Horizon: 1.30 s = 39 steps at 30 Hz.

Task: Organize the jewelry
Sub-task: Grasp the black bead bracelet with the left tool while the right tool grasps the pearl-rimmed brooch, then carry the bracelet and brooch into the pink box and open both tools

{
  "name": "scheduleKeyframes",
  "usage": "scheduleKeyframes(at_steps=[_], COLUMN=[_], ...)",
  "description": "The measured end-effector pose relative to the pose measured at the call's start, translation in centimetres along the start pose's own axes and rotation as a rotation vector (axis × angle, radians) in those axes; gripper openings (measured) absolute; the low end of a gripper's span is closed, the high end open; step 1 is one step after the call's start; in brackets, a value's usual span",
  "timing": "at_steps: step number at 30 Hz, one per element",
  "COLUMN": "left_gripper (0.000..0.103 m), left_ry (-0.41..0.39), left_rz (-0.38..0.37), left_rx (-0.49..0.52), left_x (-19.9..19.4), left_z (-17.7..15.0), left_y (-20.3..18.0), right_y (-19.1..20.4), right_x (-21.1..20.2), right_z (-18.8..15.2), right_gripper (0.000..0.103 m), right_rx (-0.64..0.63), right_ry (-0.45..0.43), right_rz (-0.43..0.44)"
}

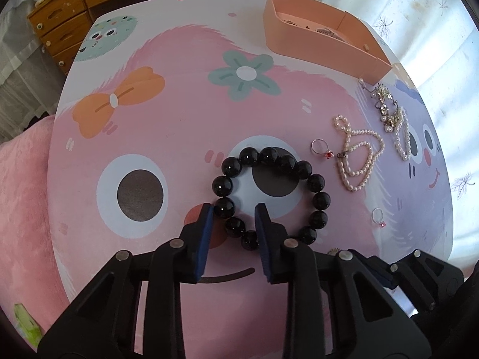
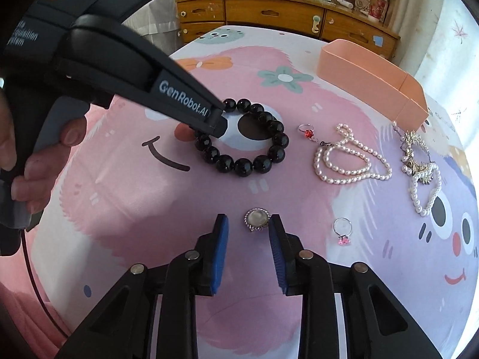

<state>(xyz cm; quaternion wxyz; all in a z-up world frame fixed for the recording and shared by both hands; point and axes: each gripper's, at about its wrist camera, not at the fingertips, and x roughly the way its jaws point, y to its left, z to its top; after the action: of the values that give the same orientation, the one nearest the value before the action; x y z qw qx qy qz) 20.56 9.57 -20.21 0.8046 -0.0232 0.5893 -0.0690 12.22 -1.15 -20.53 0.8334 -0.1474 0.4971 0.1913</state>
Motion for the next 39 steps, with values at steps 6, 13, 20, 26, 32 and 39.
scheduleKeyframes(at_steps=[6,13,20,26,32,39], left_gripper=[0.020,0.019,0.015,0.012,0.012,0.012], left_ry=[-0.022,-0.040,-0.055,-0.091,-0.140,-0.255], left_rz=[-0.019,-0.042,-0.064,-0.082,-0.088,-0.116], left_rx=[0.024,0.017,-0.022,-0.065,-0.066,-0.041], left_x=[0.2,0.1,0.0,-0.7,-2.5,-6.9], left_z=[-0.3,-0.5,-0.7,-0.7,-0.2,1.9], left_y=[0.4,0.7,1.3,1.5,1.1,-0.1], right_y=[-0.3,-0.4,-0.9,-2.1,-4.1,-6.5], right_x=[0.7,0.6,0.6,0.1,-1.3,-3.3], right_z=[0.3,0.4,0.4,0.5,1.7,3.9], right_gripper=[0.022,0.011,0.011,0.011,0.011,0.011], right_rx=[-0.006,-0.019,0.004,0.058,0.123,0.174], right_ry=[0.002,-0.007,-0.002,-0.005,-0.050,-0.129], right_rz=[-0.013,-0.015,0.008,0.026,0.039,0.030])
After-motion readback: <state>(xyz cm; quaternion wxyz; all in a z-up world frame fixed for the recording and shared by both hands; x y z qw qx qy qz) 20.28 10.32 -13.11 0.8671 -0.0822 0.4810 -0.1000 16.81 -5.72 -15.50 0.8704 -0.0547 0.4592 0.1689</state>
